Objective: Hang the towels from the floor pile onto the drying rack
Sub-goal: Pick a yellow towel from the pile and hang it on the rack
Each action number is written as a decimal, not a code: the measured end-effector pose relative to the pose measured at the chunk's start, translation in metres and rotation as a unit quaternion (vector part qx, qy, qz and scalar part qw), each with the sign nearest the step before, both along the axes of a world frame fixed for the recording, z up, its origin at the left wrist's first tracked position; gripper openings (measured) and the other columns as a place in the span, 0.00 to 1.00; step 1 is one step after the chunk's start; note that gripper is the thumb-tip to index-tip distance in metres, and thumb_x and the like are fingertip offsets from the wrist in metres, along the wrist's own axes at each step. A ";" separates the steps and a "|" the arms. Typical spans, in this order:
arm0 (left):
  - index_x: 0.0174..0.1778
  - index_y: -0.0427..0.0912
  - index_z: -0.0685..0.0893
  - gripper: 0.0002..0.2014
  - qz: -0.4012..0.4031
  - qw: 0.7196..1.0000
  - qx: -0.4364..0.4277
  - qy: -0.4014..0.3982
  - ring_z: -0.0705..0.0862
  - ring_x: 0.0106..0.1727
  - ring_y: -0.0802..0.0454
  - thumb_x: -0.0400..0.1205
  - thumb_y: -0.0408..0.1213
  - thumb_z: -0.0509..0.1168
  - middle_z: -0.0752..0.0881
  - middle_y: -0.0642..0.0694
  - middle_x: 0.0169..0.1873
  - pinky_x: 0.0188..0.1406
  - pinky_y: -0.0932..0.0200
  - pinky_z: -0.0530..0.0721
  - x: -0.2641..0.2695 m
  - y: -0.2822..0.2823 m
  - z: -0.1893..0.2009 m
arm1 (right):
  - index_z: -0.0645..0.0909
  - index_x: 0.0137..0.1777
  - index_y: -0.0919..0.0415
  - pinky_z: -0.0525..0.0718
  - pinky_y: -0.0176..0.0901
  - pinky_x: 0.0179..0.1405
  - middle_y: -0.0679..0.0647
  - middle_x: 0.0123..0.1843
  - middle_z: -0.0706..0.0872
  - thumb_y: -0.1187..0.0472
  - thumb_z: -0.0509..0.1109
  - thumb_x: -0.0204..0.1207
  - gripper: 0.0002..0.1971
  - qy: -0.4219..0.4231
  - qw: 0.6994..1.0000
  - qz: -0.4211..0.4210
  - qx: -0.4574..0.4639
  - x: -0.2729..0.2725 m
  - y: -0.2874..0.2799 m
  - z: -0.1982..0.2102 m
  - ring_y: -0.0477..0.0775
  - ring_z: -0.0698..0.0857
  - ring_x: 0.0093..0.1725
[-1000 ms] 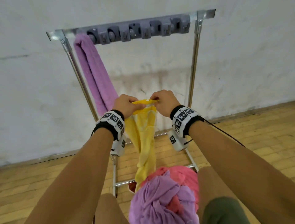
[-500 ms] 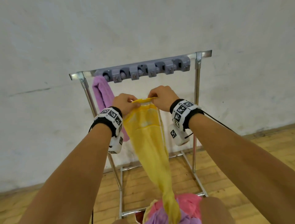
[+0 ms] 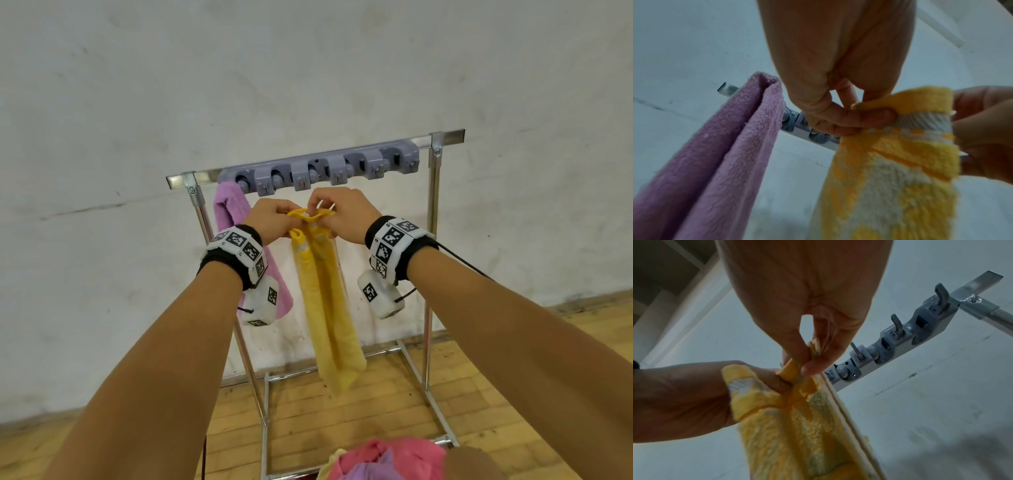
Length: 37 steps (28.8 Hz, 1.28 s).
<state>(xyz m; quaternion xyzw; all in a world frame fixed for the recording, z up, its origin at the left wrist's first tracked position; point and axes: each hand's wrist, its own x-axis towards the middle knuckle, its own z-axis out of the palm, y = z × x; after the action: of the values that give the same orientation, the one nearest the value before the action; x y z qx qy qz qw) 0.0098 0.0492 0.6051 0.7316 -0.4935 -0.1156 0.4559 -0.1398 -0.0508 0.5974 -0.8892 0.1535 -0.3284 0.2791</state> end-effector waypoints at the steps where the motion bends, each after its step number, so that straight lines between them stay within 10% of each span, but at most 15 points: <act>1: 0.43 0.40 0.90 0.08 0.010 1.000 -0.013 0.013 0.85 0.34 0.55 0.76 0.23 0.70 0.88 0.43 0.35 0.40 0.63 0.88 0.001 0.000 0.001 | 0.85 0.43 0.51 0.83 0.39 0.35 0.51 0.46 0.87 0.69 0.69 0.77 0.10 -0.009 1.000 -0.015 -0.006 0.002 -0.001 0.000 0.45 0.83 0.34; 11: 0.31 0.46 0.90 0.14 0.095 0.995 -0.032 0.018 0.91 0.48 0.42 0.75 0.27 0.63 0.91 0.43 0.36 0.56 0.44 0.90 0.008 0.004 0.007 | 0.88 0.39 0.53 0.85 0.40 0.43 0.41 0.31 0.86 0.70 0.66 0.73 0.13 -0.011 1.000 0.026 -0.005 0.006 0.013 0.005 0.44 0.84 0.34; 16: 0.37 0.30 0.89 0.11 0.109 0.994 -0.027 -0.001 0.87 0.43 0.39 0.72 0.32 0.63 0.90 0.32 0.38 0.57 0.34 0.86 0.010 0.007 0.007 | 0.89 0.48 0.56 0.74 0.36 0.38 0.43 0.39 0.84 0.49 0.77 0.74 0.11 0.012 1.000 0.008 0.008 0.011 0.015 0.004 0.41 0.79 0.38; 24: 0.31 0.35 0.84 0.08 0.121 0.991 -0.028 0.042 0.84 0.40 0.43 0.66 0.37 0.66 0.83 0.36 0.35 0.56 0.35 0.87 0.012 0.011 0.011 | 0.87 0.46 0.55 0.70 0.33 0.34 0.50 0.40 0.83 0.55 0.76 0.75 0.05 0.014 0.999 0.001 -0.047 0.017 0.016 0.005 0.48 0.79 0.39; 28: 0.34 0.38 0.80 0.10 0.109 0.993 -0.016 0.048 0.84 0.33 0.50 0.82 0.32 0.61 0.80 0.43 0.36 0.39 0.55 0.91 0.006 0.016 0.012 | 0.88 0.45 0.57 0.74 0.31 0.35 0.52 0.41 0.87 0.59 0.77 0.75 0.03 0.013 1.000 0.003 -0.014 0.016 0.015 0.009 0.48 0.81 0.40; 31: 0.35 0.38 0.80 0.10 0.085 0.995 -0.019 0.051 0.83 0.44 0.39 0.82 0.34 0.59 0.79 0.40 0.39 0.49 0.42 0.89 0.007 0.018 0.011 | 0.91 0.49 0.59 0.80 0.33 0.40 0.54 0.42 0.89 0.61 0.77 0.75 0.05 -0.010 1.000 0.006 0.013 0.014 0.013 0.012 0.50 0.84 0.42; 37: 0.37 0.47 0.80 0.07 0.016 0.974 -0.082 0.210 0.80 0.43 0.49 0.67 0.43 0.62 0.83 0.49 0.38 0.48 0.52 0.78 -0.001 0.029 0.005 | 0.92 0.53 0.58 0.88 0.52 0.60 0.56 0.48 0.93 0.65 0.79 0.72 0.10 -0.103 0.984 0.013 0.145 0.019 0.008 0.012 0.55 0.90 0.52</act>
<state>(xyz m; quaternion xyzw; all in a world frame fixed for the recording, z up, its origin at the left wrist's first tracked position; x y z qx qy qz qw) 0.0092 0.0781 0.6097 0.6586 -0.3832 -0.2185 0.6096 -0.1205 -0.0426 0.6098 -0.8024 0.1582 -0.3890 0.4240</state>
